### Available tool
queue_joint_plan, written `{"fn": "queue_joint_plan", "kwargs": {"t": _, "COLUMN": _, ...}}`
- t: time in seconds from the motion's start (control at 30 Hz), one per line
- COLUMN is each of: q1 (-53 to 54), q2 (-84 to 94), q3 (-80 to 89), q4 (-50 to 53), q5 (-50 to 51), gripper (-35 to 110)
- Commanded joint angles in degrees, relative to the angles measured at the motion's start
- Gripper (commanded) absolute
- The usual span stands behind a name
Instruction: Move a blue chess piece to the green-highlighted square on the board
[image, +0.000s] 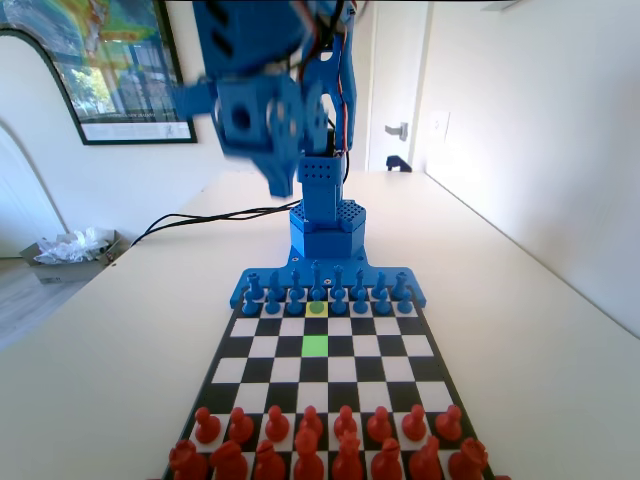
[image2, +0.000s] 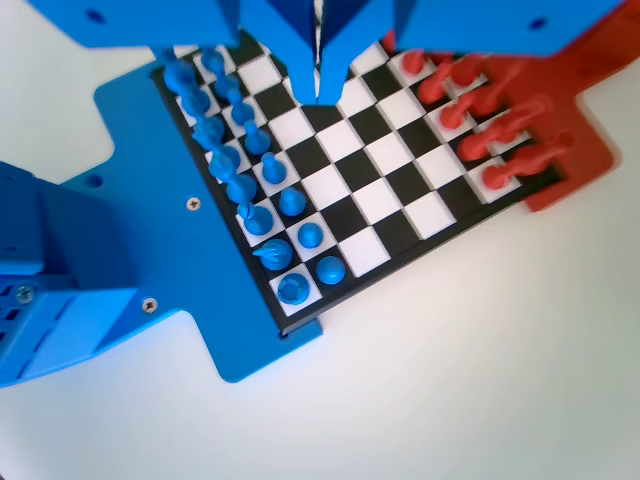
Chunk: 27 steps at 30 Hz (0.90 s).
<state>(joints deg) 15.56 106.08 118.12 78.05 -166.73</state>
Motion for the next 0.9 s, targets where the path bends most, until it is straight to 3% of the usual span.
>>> {"fn": "queue_joint_plan", "kwargs": {"t": 0.0, "q1": -0.53, "q2": 0.26, "q3": 1.49, "q4": -2.37, "q5": -11.43, "gripper": 5}}
{"fn": "queue_joint_plan", "kwargs": {"t": 0.63, "q1": -2.90, "q2": -2.64, "q3": 15.47, "q4": -19.51, "q5": -7.21, "gripper": 7}}
{"fn": "queue_joint_plan", "kwargs": {"t": 0.87, "q1": -5.36, "q2": -3.96, "q3": 16.35, "q4": -21.18, "q5": -5.10, "gripper": 6}}
